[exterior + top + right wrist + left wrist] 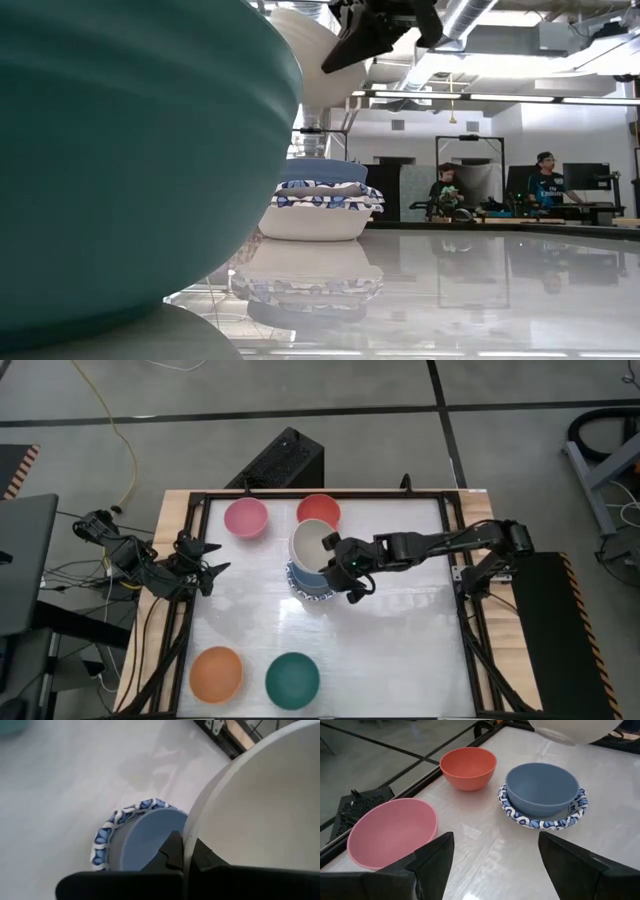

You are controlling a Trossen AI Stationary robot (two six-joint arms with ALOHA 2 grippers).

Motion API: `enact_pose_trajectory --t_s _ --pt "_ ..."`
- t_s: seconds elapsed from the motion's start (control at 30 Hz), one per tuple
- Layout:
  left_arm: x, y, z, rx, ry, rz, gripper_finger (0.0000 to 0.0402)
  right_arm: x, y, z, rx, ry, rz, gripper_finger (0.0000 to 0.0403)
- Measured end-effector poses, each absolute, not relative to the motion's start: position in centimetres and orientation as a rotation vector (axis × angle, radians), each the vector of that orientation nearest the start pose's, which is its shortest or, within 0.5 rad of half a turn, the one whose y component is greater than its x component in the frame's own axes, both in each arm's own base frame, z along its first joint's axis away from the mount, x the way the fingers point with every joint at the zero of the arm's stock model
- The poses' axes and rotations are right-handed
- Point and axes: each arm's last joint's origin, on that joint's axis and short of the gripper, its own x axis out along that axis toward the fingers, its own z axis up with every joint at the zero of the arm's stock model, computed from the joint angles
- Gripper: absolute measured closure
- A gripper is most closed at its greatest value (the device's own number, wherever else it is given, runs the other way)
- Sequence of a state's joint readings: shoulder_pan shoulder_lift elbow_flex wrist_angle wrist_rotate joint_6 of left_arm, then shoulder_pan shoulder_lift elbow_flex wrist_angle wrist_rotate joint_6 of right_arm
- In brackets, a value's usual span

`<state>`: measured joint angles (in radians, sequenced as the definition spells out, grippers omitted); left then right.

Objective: Nest bowls inside each other
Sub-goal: Stack the white bowl on top of the blue bowl

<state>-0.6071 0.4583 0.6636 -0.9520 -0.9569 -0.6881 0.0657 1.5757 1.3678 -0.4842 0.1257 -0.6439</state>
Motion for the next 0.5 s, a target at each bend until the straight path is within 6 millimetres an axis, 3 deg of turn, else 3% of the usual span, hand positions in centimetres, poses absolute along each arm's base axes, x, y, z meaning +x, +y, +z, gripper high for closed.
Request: enact_pose_trajectory --t_s 0.5 --pt "7.33 -2.21 27.16 -0.137 0.384 0.488 0.0123 34.27 2.49 30.48 -0.571 0.771 0.218 0.0396"
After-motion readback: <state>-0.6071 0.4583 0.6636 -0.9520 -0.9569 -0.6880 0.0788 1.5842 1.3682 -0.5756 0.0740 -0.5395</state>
